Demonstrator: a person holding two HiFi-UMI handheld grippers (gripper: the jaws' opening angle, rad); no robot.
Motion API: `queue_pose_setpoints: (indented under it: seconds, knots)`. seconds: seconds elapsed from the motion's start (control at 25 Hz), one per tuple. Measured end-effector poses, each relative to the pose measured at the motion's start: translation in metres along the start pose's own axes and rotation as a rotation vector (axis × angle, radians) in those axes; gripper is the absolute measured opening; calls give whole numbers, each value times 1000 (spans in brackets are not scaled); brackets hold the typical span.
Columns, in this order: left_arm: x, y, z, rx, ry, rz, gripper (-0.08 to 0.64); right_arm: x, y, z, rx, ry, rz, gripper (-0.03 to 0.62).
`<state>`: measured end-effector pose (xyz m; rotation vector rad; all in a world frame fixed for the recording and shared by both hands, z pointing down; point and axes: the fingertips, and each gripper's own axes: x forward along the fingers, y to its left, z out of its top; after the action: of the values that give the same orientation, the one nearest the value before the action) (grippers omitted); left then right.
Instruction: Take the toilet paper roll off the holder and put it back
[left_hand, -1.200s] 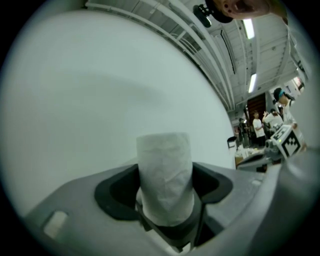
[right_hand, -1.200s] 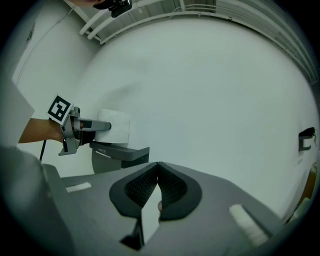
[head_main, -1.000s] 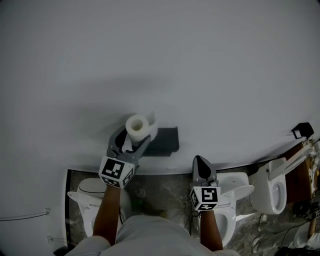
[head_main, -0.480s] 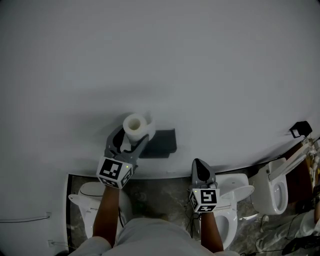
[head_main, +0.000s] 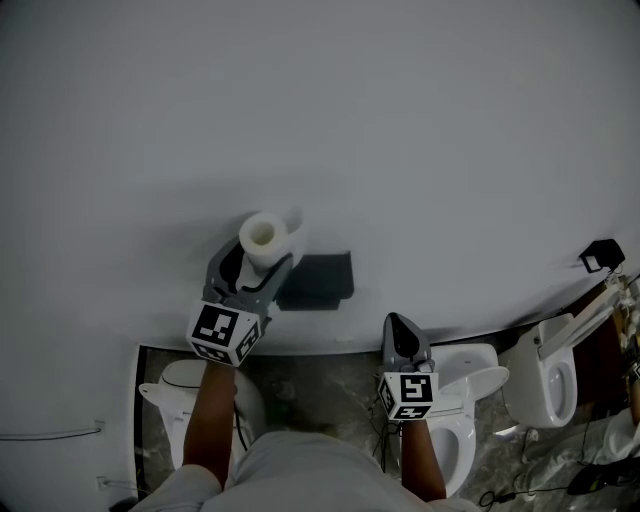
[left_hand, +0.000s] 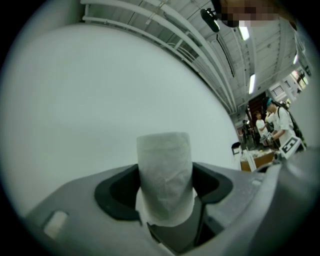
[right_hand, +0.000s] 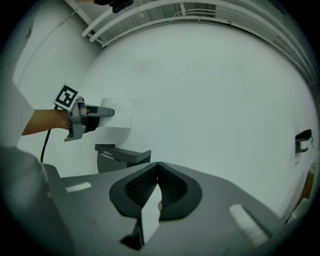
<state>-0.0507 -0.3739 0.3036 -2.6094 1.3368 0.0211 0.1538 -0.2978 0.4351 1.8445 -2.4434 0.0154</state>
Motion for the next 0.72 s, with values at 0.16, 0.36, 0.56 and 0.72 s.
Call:
queue_pose_setpoints:
  seconds: [0.16, 0.36, 0.56, 0.72]
  knots:
    - [-1, 4, 11, 9, -10, -1, 313, -2, 3, 1, -3, -6, -3, 2]
    - [0, 2, 35, 33, -44, -9, 313, -6, 5, 1, -3, -14, -4, 2]
    - [1, 3, 48, 40, -68, -9, 313, -5, 4, 4, -5, -32, -6, 2]
    - [1, 4, 54, 40, -73, -3, 313, -6, 3, 5, -10, -35, -9, 2]
